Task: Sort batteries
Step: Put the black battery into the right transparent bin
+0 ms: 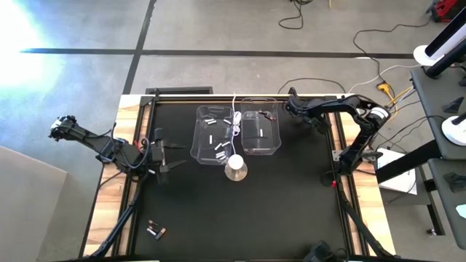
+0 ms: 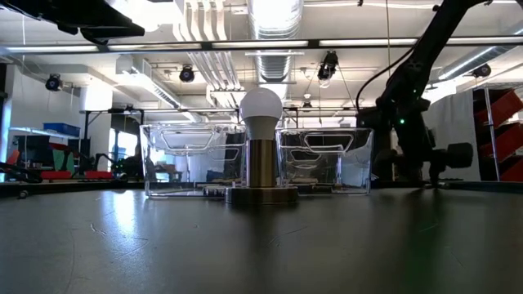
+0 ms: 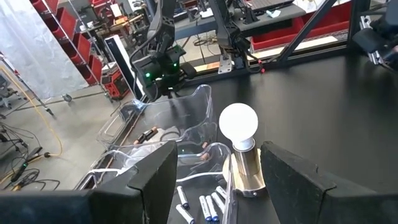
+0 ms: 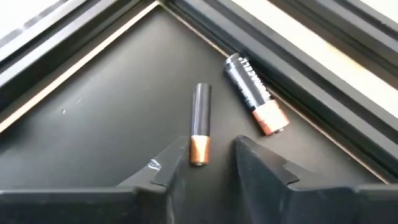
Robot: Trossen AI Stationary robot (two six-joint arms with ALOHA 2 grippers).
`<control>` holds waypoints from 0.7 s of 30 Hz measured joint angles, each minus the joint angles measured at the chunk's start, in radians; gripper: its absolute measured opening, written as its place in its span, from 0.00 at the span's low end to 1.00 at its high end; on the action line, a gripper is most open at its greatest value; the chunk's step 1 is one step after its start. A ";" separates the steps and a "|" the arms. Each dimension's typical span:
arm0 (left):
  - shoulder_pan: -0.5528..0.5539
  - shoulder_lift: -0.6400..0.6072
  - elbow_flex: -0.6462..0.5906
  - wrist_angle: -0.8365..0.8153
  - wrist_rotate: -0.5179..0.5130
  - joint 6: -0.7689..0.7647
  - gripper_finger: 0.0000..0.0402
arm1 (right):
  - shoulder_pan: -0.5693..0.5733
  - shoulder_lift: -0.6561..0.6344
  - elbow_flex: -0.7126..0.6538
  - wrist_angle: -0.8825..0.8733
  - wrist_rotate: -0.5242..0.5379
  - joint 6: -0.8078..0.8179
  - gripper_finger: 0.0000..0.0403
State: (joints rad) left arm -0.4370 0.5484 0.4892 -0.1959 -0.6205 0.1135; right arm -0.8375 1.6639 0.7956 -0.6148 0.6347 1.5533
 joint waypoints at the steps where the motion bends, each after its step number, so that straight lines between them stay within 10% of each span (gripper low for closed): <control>1: 0.000 0.000 0.000 0.001 0.000 0.000 0.52 | 0.001 0.003 -0.001 -0.003 0.008 0.008 0.29; 12: 0.000 0.000 0.000 0.000 0.000 0.006 0.52 | 0.072 0.077 -0.020 0.015 0.093 0.018 0.07; 21: 0.000 0.000 0.000 -0.005 0.000 0.009 0.52 | 0.162 0.012 -0.024 -0.021 0.028 -0.129 0.09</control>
State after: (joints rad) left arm -0.4366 0.5484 0.4892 -0.2008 -0.6209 0.1228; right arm -0.6752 1.6759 0.7719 -0.6358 0.6624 1.4244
